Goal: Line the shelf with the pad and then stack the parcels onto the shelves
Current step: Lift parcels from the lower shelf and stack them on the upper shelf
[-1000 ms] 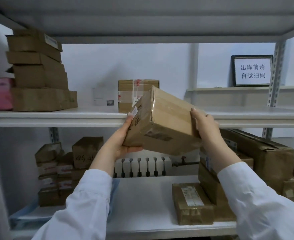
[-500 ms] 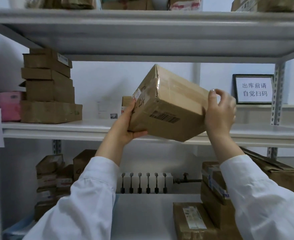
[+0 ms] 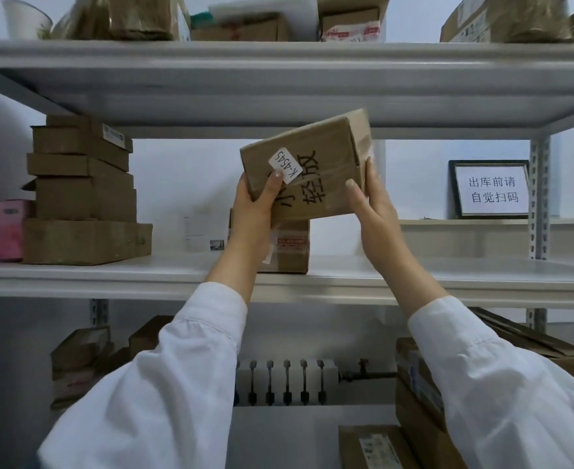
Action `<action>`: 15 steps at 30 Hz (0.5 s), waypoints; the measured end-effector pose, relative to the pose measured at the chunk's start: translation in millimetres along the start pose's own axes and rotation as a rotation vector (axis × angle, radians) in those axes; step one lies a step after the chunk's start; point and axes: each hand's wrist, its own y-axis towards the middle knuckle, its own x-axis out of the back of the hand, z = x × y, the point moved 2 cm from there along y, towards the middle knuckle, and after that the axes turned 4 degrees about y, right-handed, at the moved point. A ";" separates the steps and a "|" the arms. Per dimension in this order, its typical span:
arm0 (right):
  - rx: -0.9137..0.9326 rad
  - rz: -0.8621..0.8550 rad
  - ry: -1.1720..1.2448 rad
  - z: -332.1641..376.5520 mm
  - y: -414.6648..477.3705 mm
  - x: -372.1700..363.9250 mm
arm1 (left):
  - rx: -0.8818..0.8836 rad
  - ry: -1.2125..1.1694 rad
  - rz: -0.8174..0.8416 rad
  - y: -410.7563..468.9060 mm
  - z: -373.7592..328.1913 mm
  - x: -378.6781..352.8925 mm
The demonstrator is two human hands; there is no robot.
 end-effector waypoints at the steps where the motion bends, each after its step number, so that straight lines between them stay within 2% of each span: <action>1: -0.051 0.018 0.024 -5.7 6.1 -2.5 | -0.003 0.015 -0.001 6.5 1.4 2.2; 6: -0.131 0.072 0.083 -25.3 29.2 -16.1 | 0.022 0.006 0.024 29.4 3.8 14.2; 12: -0.228 0.068 0.167 -42.3 46.4 -35.1 | -0.105 0.303 -0.054 48.0 2.5 26.8; 15: -0.255 0.107 0.181 -54.5 51.8 -44.2 | -0.098 0.429 -0.099 58.9 8.7 35.6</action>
